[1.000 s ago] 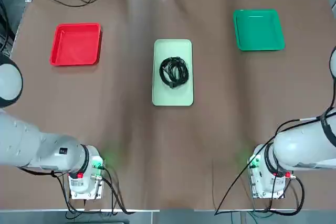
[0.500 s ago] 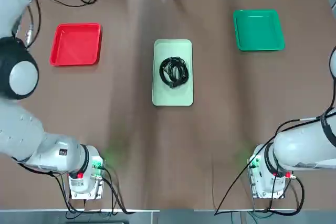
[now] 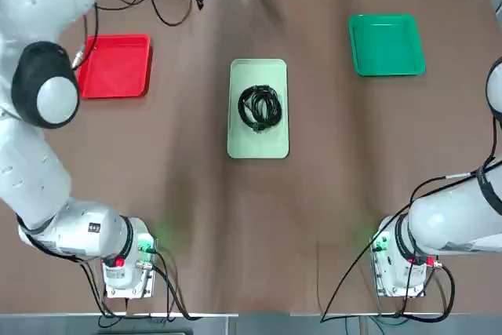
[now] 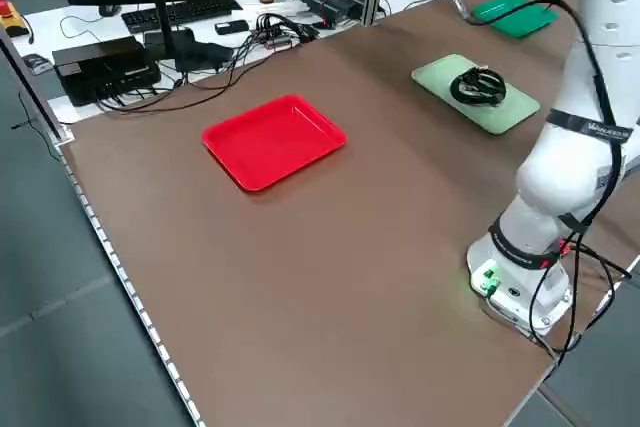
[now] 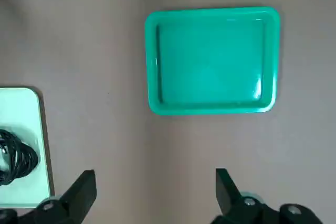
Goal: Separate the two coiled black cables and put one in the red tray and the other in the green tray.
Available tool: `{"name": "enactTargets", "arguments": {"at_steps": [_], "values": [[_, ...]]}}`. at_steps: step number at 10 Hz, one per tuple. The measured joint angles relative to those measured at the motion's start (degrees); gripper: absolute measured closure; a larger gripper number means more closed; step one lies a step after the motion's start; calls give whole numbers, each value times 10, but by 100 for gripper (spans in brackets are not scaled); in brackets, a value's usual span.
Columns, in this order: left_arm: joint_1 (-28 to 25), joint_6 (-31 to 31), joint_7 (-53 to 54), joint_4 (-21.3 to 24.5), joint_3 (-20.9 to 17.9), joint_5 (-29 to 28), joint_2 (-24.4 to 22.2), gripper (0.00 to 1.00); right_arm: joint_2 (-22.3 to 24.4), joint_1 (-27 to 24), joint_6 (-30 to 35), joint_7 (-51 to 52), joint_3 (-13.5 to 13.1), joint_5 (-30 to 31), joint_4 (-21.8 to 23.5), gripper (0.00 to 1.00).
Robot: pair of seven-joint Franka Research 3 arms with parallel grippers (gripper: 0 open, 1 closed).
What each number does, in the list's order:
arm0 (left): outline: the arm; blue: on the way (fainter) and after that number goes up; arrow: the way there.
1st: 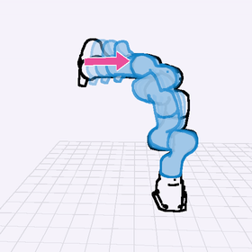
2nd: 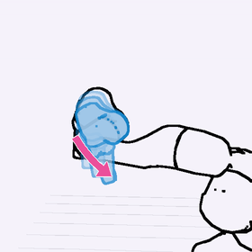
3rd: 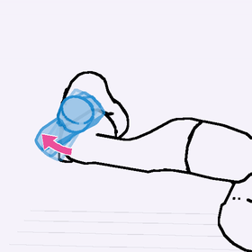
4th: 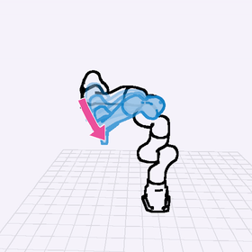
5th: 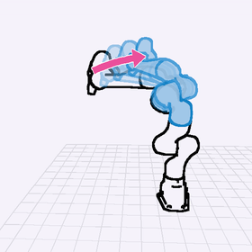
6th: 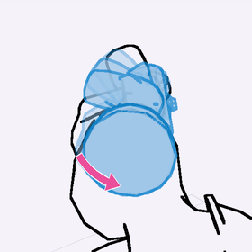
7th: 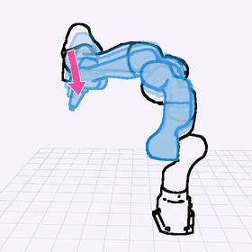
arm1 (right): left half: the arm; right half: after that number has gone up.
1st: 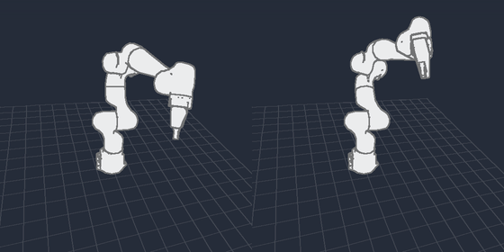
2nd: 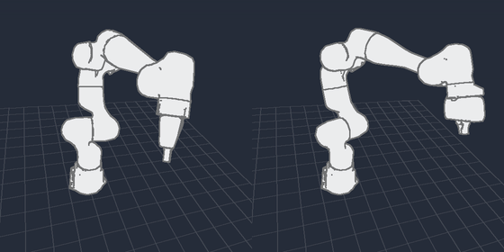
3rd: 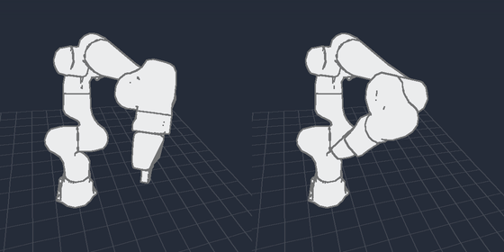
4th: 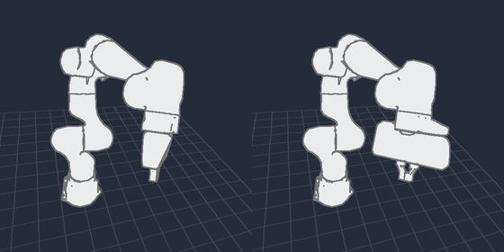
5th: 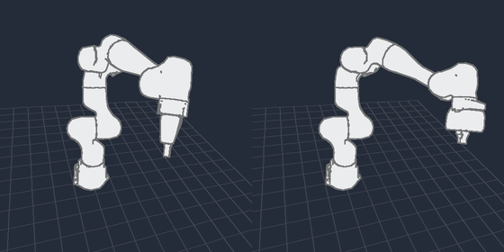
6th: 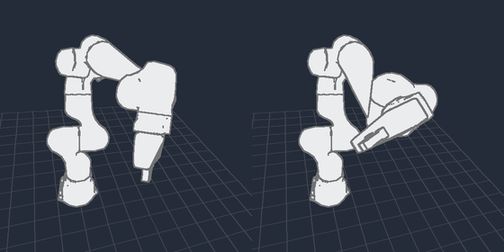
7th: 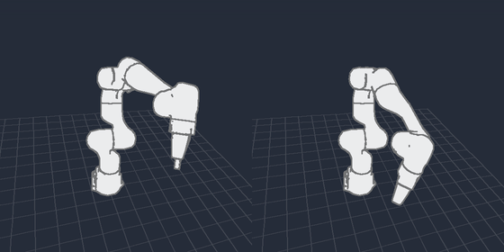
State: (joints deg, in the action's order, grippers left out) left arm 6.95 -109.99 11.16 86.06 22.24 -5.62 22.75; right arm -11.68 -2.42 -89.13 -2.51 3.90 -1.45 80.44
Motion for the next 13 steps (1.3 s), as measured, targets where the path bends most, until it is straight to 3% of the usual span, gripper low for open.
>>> {"name": "enactTargets", "arguments": {"at_steps": [4, 7, 9, 13], "values": [[64, -116, 45, 1, 9, -39, 116, 11, -30, 0, -5, 0, -1, -5, 5, 0], [104, -183, 45, 2, 8, -44, 183, 15, -37, -2, -5, 7, -1, -50, 25, 0], [131, -204, 42, 4, 5, -44, 212, 15, -37, -12, -3, 33, -2, -90, 50, 0], [137, -226, 43, 43, 4, -60, 224, 22, -38, -17, -3, 46, -3, -101, 74, 0]]}}
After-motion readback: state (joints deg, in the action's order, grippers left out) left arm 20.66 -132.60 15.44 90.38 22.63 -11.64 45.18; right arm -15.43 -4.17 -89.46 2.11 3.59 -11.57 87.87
